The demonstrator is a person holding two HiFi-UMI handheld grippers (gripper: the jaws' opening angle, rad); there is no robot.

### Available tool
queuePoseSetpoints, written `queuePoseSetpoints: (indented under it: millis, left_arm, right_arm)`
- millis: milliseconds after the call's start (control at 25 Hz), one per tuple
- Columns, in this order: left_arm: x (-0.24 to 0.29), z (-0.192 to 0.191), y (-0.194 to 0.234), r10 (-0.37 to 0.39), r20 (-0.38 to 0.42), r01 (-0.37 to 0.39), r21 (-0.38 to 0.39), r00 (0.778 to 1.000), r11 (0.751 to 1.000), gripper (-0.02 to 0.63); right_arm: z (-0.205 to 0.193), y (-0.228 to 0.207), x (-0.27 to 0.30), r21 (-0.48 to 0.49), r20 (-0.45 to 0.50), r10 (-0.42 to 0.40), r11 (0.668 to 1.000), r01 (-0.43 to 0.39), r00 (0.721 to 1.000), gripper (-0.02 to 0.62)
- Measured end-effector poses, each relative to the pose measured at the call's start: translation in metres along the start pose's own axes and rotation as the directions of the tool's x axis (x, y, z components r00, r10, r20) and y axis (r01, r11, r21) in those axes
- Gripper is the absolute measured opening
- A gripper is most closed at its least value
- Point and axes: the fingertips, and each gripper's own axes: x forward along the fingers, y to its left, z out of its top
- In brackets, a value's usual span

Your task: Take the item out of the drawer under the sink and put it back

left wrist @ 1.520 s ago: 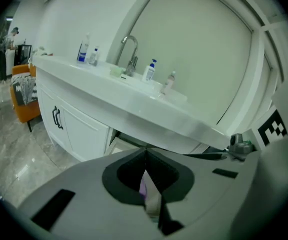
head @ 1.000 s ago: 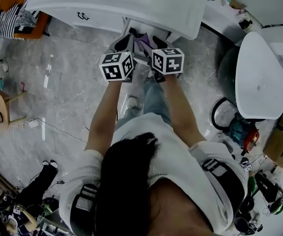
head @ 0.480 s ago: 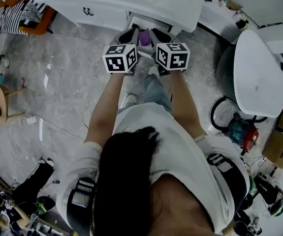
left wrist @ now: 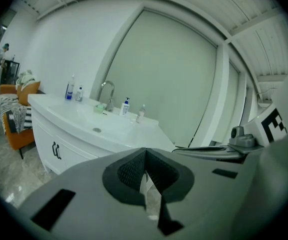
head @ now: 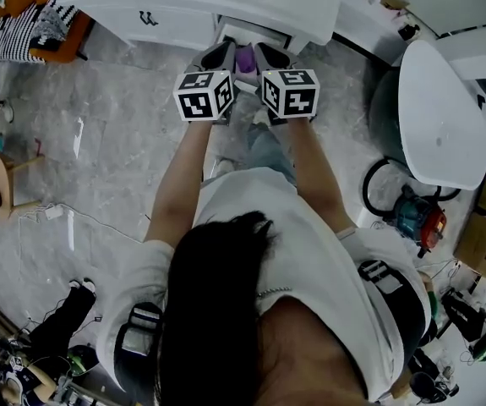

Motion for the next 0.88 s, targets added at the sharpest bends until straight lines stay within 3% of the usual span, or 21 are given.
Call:
queuePoseSetpoints:
  millis: [880]
  left_arm:
    - [0.019,-0.012,0.011,0.012,-0.033,-0.013,-0.010,0.999,1.000,0.003]
  right_arm:
    - [-0.013,0.000,0.018,0.023,-0.047,0.009,1.000,-0.007,0.999,0.015]
